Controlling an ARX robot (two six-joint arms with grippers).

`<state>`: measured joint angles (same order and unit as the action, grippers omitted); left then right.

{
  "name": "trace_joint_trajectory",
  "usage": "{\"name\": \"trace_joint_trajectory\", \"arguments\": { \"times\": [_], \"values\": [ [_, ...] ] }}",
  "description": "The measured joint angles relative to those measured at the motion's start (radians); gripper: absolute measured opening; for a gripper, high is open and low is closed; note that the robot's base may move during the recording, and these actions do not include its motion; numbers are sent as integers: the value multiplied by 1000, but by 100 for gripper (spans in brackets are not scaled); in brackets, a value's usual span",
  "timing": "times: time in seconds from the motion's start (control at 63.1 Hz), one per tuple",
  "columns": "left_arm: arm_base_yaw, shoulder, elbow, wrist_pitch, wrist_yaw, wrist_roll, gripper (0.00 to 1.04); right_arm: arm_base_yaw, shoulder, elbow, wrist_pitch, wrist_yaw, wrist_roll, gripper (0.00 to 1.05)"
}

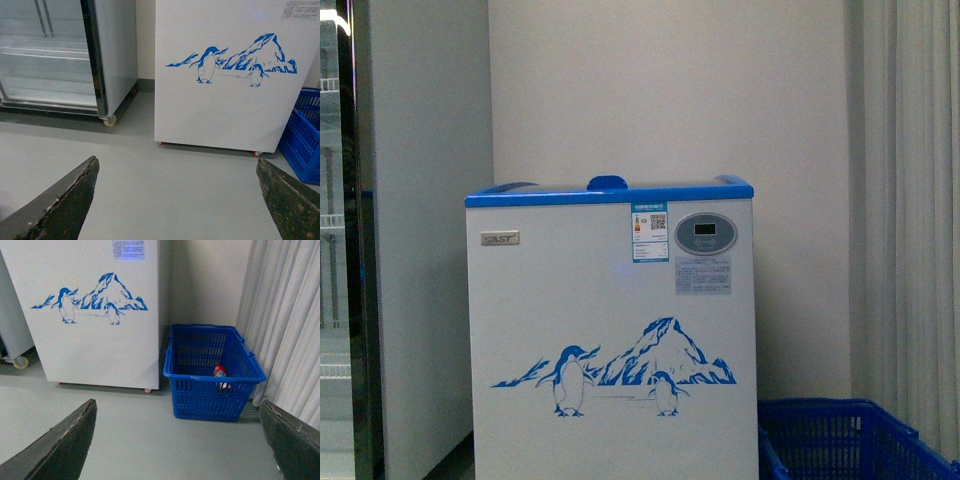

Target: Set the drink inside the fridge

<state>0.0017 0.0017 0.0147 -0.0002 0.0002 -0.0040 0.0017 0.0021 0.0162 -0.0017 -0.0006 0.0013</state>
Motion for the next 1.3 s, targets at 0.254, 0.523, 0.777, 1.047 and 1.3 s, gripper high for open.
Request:
{"name": "trace_joint_trajectory", "arguments": {
  "times": [0.254, 0.523, 0.777, 1.047, 1.3],
  "values": [
    [0, 0, 0, 0, 0, 0, 97, 0, 0, 0, 0, 0, 0, 97],
    [0, 0, 0, 0, 0, 0, 97, 0, 0, 0, 0, 0, 0, 97],
    [0, 0, 0, 0, 0, 0, 97, 0, 0, 0, 0, 0, 0, 97],
    [0, 0, 0, 0, 0, 0, 97, 0, 0, 0, 0, 0, 0, 97],
    [0, 0, 0, 0, 0, 0, 97, 0, 0, 0, 0, 1, 0, 97]
  ]
}}
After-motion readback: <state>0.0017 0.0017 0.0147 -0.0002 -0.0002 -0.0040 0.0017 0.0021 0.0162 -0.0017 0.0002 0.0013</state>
